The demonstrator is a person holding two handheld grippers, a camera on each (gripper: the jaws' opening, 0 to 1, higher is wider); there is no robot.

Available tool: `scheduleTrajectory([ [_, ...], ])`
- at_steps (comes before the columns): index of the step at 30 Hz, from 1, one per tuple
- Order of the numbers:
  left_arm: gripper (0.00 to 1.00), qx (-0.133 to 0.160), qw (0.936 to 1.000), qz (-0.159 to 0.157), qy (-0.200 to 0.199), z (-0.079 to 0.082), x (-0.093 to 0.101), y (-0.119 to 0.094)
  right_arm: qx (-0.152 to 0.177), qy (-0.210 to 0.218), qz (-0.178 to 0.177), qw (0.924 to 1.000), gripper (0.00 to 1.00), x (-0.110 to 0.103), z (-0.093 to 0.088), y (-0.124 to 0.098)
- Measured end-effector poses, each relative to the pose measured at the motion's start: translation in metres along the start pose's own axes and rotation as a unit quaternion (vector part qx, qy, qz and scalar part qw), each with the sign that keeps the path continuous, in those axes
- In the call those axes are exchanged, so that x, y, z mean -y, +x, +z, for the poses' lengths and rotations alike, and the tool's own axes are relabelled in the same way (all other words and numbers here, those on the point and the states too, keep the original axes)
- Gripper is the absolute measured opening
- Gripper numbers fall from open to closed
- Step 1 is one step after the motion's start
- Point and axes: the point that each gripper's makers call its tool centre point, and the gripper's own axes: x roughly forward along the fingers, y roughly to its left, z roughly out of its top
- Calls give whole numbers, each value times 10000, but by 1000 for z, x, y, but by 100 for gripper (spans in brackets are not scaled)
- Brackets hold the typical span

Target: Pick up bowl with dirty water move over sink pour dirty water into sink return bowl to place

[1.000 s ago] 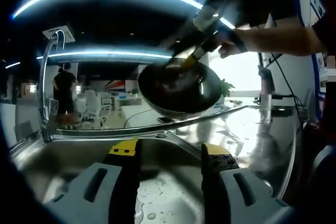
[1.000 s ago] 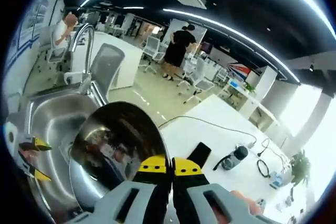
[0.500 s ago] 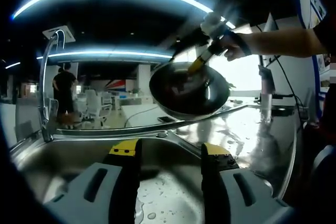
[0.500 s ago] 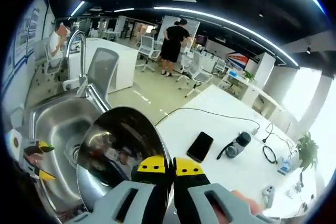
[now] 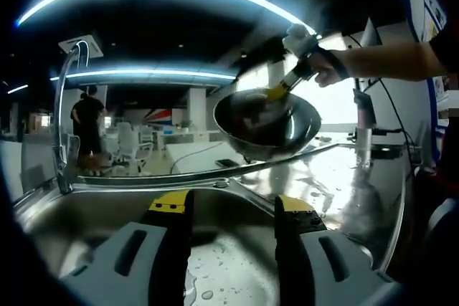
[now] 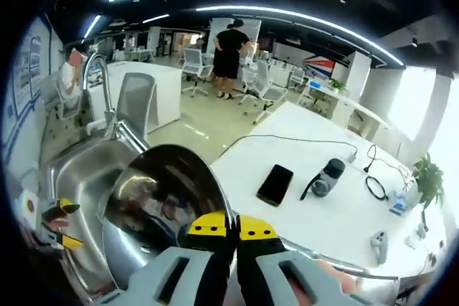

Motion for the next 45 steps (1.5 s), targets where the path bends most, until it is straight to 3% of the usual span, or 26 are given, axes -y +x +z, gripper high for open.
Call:
scheduleTrajectory([
  [14,44,-50,10000,20,34,-2,0,1,-118,293,-68,9995,0,24,-24,-8],
  [19,44,-46,10000,48,21,-1,-2,0,-163,612,11,9980,0,28,-34,-16],
  [34,44,-43,10000,11,10,0,-1,-1,-394,828,-59,9958,0,39,-59,-25],
  [45,44,-46,10000,-3,11,-1,-2,0,-497,962,-117,9941,0,54,-67,-27],
])
